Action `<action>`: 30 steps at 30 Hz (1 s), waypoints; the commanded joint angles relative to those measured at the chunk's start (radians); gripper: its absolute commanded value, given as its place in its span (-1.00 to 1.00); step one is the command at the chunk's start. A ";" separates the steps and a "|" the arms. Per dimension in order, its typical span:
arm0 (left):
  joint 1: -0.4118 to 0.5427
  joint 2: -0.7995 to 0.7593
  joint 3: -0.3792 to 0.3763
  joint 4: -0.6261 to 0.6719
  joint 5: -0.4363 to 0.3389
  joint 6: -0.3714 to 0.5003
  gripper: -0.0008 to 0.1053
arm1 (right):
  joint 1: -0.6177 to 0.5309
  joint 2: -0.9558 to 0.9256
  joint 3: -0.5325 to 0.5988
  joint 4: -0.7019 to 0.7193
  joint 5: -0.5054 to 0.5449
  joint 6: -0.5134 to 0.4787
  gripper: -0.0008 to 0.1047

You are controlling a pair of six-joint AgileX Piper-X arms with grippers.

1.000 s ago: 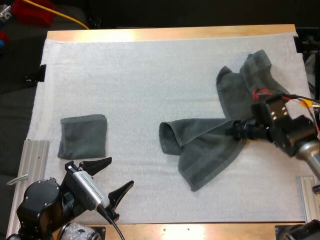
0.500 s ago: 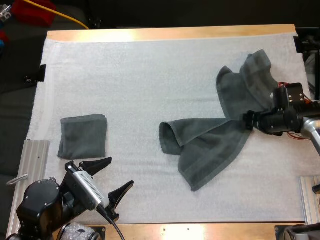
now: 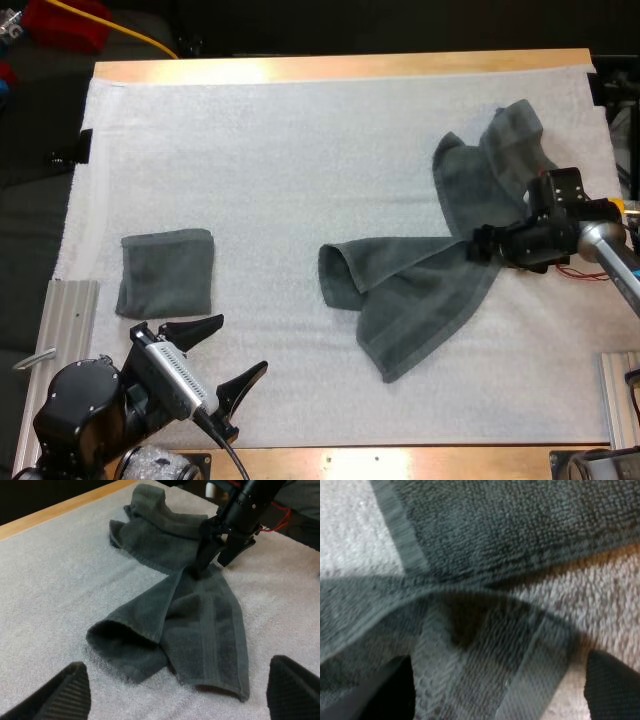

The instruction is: Pick towel from pile, fold and stack

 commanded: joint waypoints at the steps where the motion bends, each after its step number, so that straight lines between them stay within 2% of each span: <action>1: -0.004 0.003 -0.011 -0.008 0.000 -0.010 0.34 | -0.006 0.005 0.000 -0.017 -0.007 -0.003 0.32; 9: -0.004 0.003 -0.011 -0.008 0.000 -0.010 0.34 | -0.006 0.020 0.000 -0.058 0.034 0.020 0.30; 11: -0.004 0.003 -0.011 -0.008 0.000 -0.010 0.34 | -0.006 0.020 0.001 -0.059 0.034 0.026 0.21; 13: -0.004 0.003 -0.011 -0.008 0.000 -0.010 0.34 | -0.006 0.020 0.007 -0.059 0.034 0.040 0.00; 15: -0.004 0.003 -0.011 -0.008 0.000 -0.010 0.34 | -0.006 0.025 0.013 -0.059 0.030 0.042 -0.11; 25: -0.004 0.003 -0.011 -0.008 0.000 -0.018 0.34 | -0.006 0.061 0.015 -0.051 -0.012 0.064 -0.17; 26: -0.004 0.003 -0.011 -0.008 0.000 -0.018 0.34 | -0.006 0.061 0.015 -0.051 -0.012 0.065 -0.24; 30: -0.004 0.003 -0.011 -0.008 0.000 -0.018 0.34 | -0.006 0.053 0.015 -0.040 -0.010 0.063 -0.77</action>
